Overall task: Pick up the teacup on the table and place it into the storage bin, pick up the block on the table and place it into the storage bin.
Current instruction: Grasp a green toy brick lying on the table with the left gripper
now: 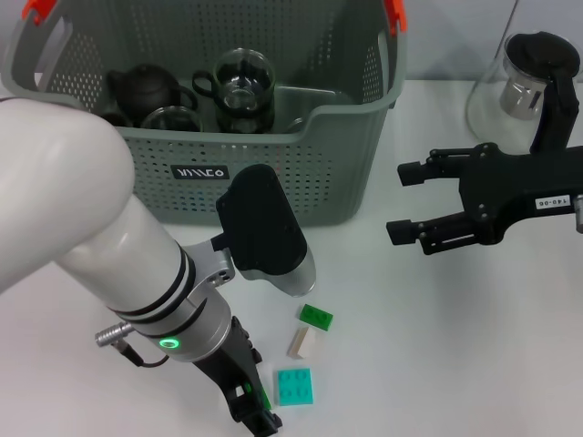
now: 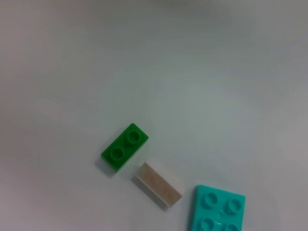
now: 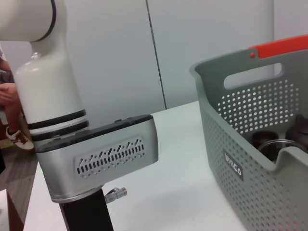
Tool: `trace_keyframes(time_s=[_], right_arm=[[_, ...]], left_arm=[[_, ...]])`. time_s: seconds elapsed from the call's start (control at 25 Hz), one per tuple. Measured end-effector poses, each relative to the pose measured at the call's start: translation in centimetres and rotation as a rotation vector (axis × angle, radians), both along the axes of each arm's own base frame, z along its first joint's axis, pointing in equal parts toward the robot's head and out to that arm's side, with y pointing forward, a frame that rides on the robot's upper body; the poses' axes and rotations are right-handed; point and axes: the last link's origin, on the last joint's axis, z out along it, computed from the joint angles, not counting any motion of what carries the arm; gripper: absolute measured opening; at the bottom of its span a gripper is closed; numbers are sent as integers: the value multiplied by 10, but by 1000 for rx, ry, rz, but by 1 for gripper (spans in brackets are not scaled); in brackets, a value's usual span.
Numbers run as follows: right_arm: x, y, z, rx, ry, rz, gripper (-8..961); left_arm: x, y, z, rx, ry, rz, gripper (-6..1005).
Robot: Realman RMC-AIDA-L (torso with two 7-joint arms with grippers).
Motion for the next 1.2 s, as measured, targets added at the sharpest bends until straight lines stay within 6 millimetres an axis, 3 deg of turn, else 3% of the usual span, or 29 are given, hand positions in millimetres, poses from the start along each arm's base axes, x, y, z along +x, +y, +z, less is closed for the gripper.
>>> trace_keyframes(time_s=[1.2], right_arm=[[0,1,1,4,4,-3,926]], left_arm=[[0,-2,-4,2,33,-18,666]])
